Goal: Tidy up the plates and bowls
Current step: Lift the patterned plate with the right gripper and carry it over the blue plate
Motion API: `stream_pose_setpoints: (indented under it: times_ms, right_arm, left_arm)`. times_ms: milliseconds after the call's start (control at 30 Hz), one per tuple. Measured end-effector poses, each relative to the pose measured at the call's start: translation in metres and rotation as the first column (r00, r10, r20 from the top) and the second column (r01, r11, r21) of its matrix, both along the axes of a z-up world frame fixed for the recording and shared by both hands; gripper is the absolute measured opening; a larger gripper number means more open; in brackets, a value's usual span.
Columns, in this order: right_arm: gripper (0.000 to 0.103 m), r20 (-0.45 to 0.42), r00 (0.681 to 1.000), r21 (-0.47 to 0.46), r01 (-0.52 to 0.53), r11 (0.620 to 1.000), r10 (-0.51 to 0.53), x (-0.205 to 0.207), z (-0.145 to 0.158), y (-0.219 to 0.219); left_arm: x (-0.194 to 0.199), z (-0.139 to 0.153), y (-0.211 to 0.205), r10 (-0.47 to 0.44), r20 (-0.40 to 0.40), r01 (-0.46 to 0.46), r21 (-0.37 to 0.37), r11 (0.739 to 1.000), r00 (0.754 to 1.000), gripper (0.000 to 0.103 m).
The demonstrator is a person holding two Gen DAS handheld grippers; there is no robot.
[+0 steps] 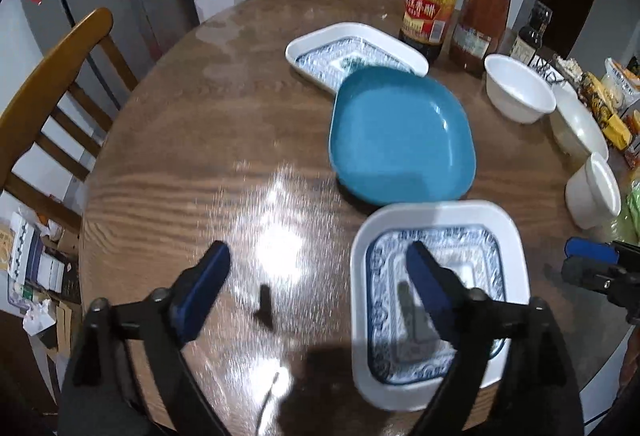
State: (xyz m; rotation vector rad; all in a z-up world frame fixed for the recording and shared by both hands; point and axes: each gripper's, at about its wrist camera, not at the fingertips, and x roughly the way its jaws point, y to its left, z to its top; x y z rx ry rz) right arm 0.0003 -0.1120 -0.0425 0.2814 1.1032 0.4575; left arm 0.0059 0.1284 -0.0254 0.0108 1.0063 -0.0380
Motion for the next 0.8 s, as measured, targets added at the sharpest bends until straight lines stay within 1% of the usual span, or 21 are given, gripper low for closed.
stream_pose_setpoints:
  times_ms: [33, 67, 167, 300, 433, 567, 633, 667, 733, 800]
  right_arm:
    - [0.063, 0.002, 1.0, 0.009, 0.003, 1.0, -0.004, 0.005, 0.003, 0.001]
    - [0.064, 0.003, 1.0, 0.02, 0.012, 1.0, -0.012, 0.011, 0.008, 0.002]
    - [0.066, -0.002, 0.999, 0.042, 0.043, 0.998, -0.043, 0.03, 0.016, 0.004]
    - [0.068, -0.008, 0.995, 0.053, 0.103, 0.993, -0.103, 0.062, 0.024, 0.008]
    - [0.068, -0.017, 0.991, 0.096, 0.136, 0.986, -0.135, 0.1, 0.03, 0.015]
    - [0.068, -0.039, 0.986, 0.112, 0.167, 0.98, -0.164, 0.142, 0.025, 0.025]
    - [0.068, -0.054, 0.983, 0.102, 0.182, 0.978, -0.177, 0.158, 0.018, 0.03]
    - [0.068, -0.061, 0.98, 0.087, 0.193, 0.977, -0.188, 0.168, 0.013, 0.035]
    - [0.068, -0.081, 0.974, 0.069, 0.219, 0.973, -0.213, 0.182, 0.004, 0.039]
    - [0.068, -0.103, 0.967, 0.065, 0.238, 0.969, -0.231, 0.191, -0.005, 0.042]
  left_arm:
    - [0.005, 0.004, 0.001, -0.002, 0.007, 0.002, -0.009, 1.0, 1.0, 0.1]
    - [0.009, 0.006, 0.002, 0.0, 0.011, 0.0, -0.014, 1.0, 1.0, 0.102]
    - [0.027, 0.014, 0.008, 0.018, 0.021, -0.018, -0.037, 0.999, 1.0, 0.102]
    - [0.06, 0.021, 0.02, 0.049, 0.017, -0.048, -0.067, 0.997, 0.999, 0.102]
    - [0.103, 0.027, 0.032, 0.08, 0.02, -0.078, -0.084, 0.993, 0.997, 0.102]
    - [0.149, 0.026, 0.036, 0.106, 0.031, -0.104, -0.061, 0.993, 0.994, 0.102]
    - [0.17, 0.02, 0.038, 0.104, 0.017, -0.103, -0.055, 0.993, 0.994, 0.102]
    - [0.184, 0.015, 0.037, 0.104, 0.002, -0.104, -0.034, 0.994, 0.995, 0.102]
    - [0.199, 0.008, 0.037, 0.089, -0.011, -0.089, -0.013, 0.996, 0.996, 0.101]
    - [0.215, -0.001, 0.039, 0.082, -0.032, -0.082, -0.023, 0.996, 0.996, 0.101]
